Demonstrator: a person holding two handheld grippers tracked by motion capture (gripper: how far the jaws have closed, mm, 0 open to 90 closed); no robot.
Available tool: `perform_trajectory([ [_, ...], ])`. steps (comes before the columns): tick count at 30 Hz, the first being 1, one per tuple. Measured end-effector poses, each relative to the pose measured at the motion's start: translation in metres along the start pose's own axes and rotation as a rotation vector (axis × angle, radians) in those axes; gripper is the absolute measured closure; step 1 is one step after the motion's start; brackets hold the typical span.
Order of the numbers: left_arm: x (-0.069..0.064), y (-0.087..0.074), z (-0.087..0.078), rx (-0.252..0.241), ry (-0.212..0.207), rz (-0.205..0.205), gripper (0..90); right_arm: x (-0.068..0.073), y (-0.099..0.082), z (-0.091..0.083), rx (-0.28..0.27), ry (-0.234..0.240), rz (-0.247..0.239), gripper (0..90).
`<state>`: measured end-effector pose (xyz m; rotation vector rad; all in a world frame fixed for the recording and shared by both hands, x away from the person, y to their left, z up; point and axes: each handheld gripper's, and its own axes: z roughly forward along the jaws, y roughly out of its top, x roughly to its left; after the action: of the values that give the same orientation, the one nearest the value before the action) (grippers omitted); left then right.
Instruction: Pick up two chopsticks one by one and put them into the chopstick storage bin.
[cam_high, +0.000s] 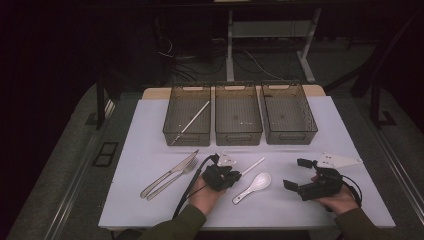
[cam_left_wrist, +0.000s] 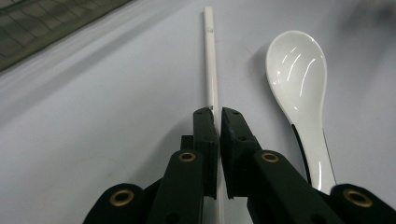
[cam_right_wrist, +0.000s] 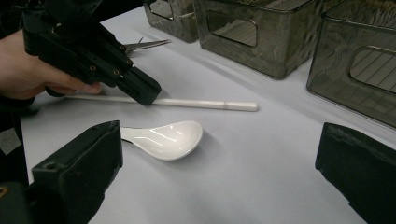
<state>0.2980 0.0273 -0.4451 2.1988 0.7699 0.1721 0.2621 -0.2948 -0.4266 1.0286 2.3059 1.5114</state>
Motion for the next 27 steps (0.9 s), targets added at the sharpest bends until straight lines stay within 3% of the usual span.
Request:
perform_trajectory([
  [10,0.010,0.014,-0.021,-0.031,-0.033,-0.004,84.2,0.000,0.000,0.000,0.001,-0.001,0.001,0.7],
  [16,0.020,0.022,-0.037,-0.048,-0.054,0.038,84.2,-0.001,0.000,0.000,0.002,0.000,0.000,0.7],
  [27,0.038,0.031,-0.058,-0.062,-0.090,0.049,84.2,-0.001,0.000,0.001,0.001,-0.001,0.003,0.7],
])
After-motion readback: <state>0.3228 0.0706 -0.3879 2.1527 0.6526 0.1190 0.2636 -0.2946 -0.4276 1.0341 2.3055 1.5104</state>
